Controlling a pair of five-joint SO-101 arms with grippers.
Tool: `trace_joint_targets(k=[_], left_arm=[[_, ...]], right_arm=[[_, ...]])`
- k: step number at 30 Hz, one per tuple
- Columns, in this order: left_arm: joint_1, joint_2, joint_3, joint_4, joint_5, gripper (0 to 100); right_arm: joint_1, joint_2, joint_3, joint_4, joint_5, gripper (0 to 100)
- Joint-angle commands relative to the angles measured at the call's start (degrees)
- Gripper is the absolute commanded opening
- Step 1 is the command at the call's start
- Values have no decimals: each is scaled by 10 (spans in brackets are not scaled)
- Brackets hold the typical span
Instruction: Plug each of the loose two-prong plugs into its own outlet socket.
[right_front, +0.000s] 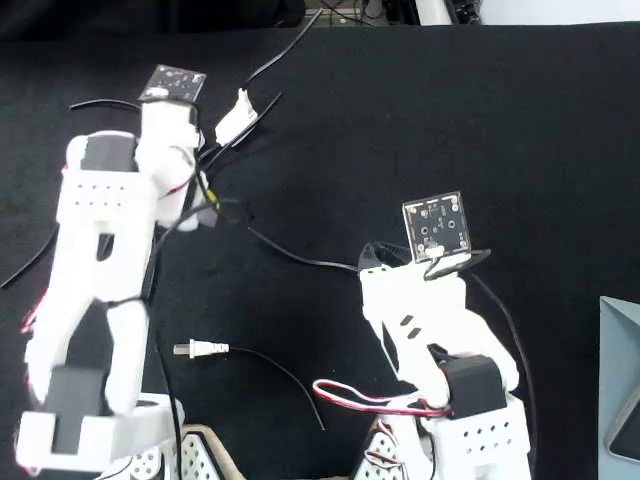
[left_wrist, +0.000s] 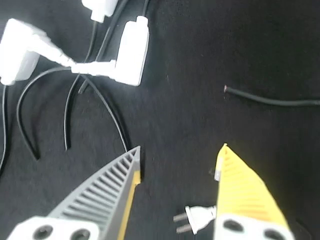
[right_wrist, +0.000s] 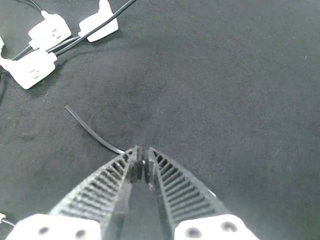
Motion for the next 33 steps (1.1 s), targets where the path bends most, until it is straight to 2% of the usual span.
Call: trace_joint_targets(k=[1, 5, 9, 14, 19, 23, 28, 32, 33], left_arm=[[14, -80, 100, 11, -109, 247], [36, -111, 214, 3, -225, 247], [44, -127, 313, -47, -293, 248], [44, -128, 403, -102, -380, 309], [51, -128, 443, -134, -411, 310], [86, -122, 489, -199, -396, 302], [144, -121, 565, -308, -361, 160], [168, -128, 575, -309, -360, 27], [166, -128, 572, -308, -360, 27]], right_arm=[[3, 41, -14, -12, 3, 19], [4, 61, -24, -11, 0, 19], [4, 59, -24, -11, 0, 19], [4, 58, -23, -11, 0, 19], [4, 58, -23, -11, 0, 19], [4, 58, -23, -11, 0, 19], [4, 58, -22, -11, 0, 19], [4, 58, -22, -12, 0, 19], [4, 58, -22, -12, 0, 19]])
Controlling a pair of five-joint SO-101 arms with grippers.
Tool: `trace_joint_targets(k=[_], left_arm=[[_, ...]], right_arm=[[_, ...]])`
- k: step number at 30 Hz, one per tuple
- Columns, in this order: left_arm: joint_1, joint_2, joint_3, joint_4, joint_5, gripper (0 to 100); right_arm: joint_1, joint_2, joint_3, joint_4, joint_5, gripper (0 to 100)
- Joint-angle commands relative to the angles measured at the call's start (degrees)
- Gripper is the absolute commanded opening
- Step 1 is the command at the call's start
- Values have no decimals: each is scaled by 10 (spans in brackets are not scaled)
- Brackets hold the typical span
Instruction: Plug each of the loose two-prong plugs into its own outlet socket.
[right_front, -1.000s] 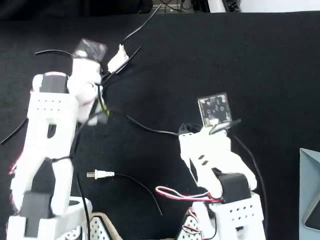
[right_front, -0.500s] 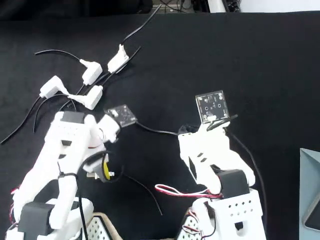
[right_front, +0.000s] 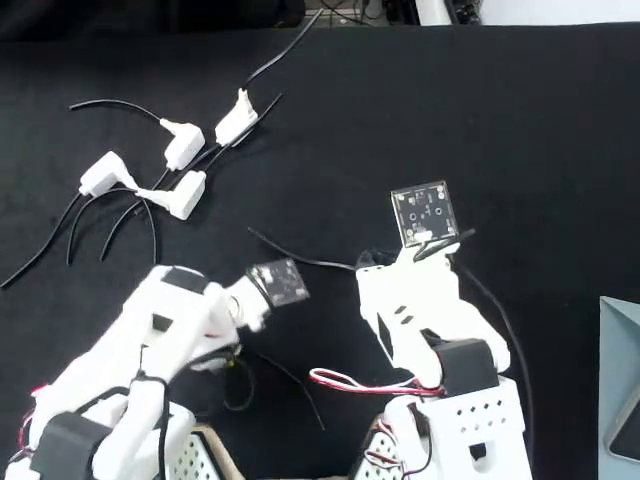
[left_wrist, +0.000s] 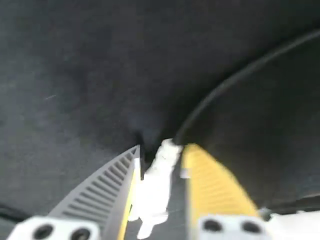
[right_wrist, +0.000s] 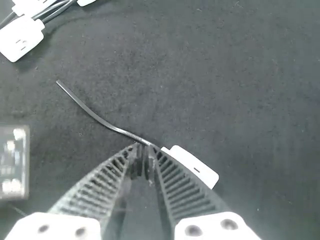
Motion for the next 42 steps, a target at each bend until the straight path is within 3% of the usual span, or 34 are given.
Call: trace_joint_targets(k=[1, 12, 18, 25, 31, 37, 42], left_arm=[[2, -6, -6, -18, 12, 35], [-48, -4, -227, 165, 230, 30], [-4, 1, -280, 140, 409, 40], [41, 2, -291, 79, 579, 195], [56, 18, -281, 31, 637, 236], [15, -2, -331, 146, 634, 306], [-87, -62, -342, 214, 615, 307]], right_arm=[[4, -2, -22, -12, 0, 19], [4, -2, -22, -12, 0, 19], [4, -2, -21, -12, 0, 19], [5, -2, -20, -12, -1, 18], [5, -2, -20, -12, -1, 18], [3, 2, -22, -12, -24, 19], [-25, 5, -24, -13, -55, 97]])
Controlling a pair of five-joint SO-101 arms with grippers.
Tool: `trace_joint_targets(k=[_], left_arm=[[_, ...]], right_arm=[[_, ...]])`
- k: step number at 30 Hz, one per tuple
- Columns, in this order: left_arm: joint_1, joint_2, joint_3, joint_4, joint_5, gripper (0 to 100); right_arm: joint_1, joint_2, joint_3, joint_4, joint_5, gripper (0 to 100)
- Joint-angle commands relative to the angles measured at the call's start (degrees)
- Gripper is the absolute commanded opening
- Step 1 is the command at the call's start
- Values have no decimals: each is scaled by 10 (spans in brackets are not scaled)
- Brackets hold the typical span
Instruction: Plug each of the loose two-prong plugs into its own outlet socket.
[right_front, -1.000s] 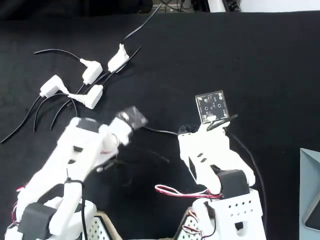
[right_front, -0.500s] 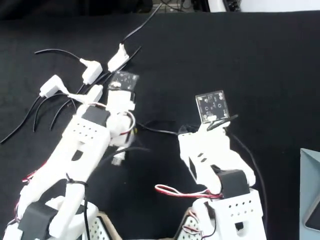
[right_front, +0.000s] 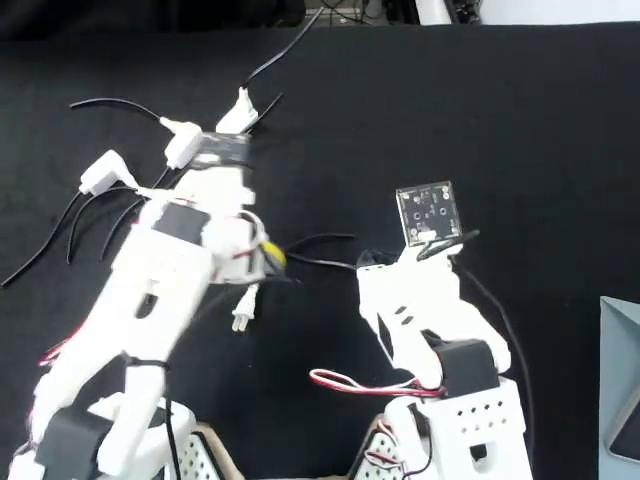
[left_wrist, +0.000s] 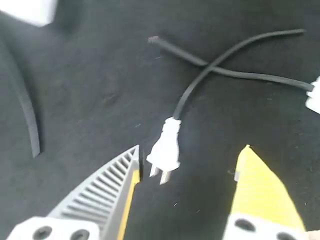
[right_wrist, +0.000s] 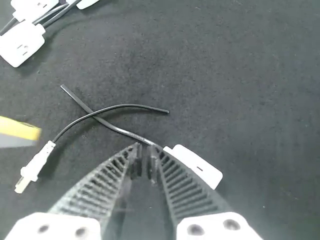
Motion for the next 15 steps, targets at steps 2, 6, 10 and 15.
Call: trace_joint_targets(k=[2, 6, 10, 15], left_arm=[[-128, -87, -7, 40, -39, 307], [-226, -156, 49, 25, -49, 307], [-308, -205, 135, -40, -47, 307], [-364, -222, 238, -143, -46, 307]], right_arm=[[-53, 15, -29, -11, -46, 126], [-95, 88, -67, -8, -73, 127], [-163, 194, -123, -9, -113, 127], [-253, 301, -173, -14, -175, 127]])
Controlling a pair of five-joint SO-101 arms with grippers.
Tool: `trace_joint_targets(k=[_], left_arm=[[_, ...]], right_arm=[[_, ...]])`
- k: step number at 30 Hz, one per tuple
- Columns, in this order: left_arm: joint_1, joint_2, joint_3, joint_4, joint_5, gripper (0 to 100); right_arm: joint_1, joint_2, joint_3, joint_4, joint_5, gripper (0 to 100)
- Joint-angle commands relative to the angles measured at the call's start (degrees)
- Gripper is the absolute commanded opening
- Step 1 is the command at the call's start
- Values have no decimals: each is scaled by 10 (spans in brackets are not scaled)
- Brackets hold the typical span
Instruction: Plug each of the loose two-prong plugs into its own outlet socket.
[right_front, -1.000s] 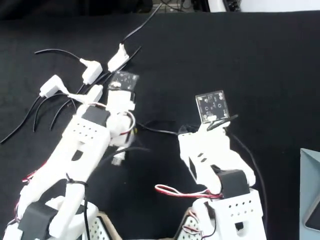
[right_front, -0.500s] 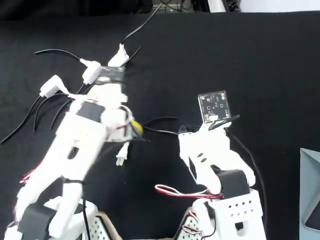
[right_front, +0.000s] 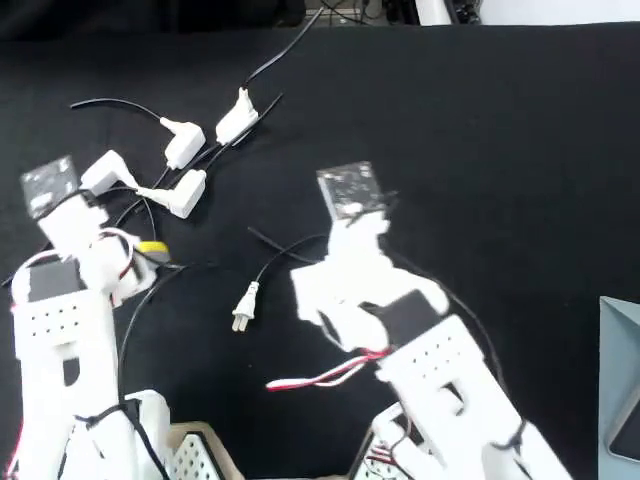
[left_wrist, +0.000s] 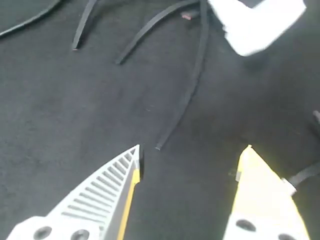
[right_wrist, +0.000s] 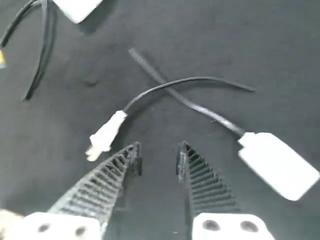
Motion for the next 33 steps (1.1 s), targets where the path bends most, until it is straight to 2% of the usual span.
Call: trace_joint_targets(k=[1, 7, 16, 27, 33], left_arm=[[-42, -19, 70, -91, -4, 307], [-60, -20, 102, -131, 10, 307], [-56, -25, 113, -134, 11, 307], [-56, -25, 114, -134, 11, 307], [-56, -25, 114, -134, 7, 307]], right_arm=[[-82, 89, -65, -21, -58, 127], [-141, 200, -66, -119, -124, 127], [-162, 340, -71, -205, -131, 127], [-162, 419, -111, -215, -176, 127], [-162, 458, -137, -213, -176, 127]])
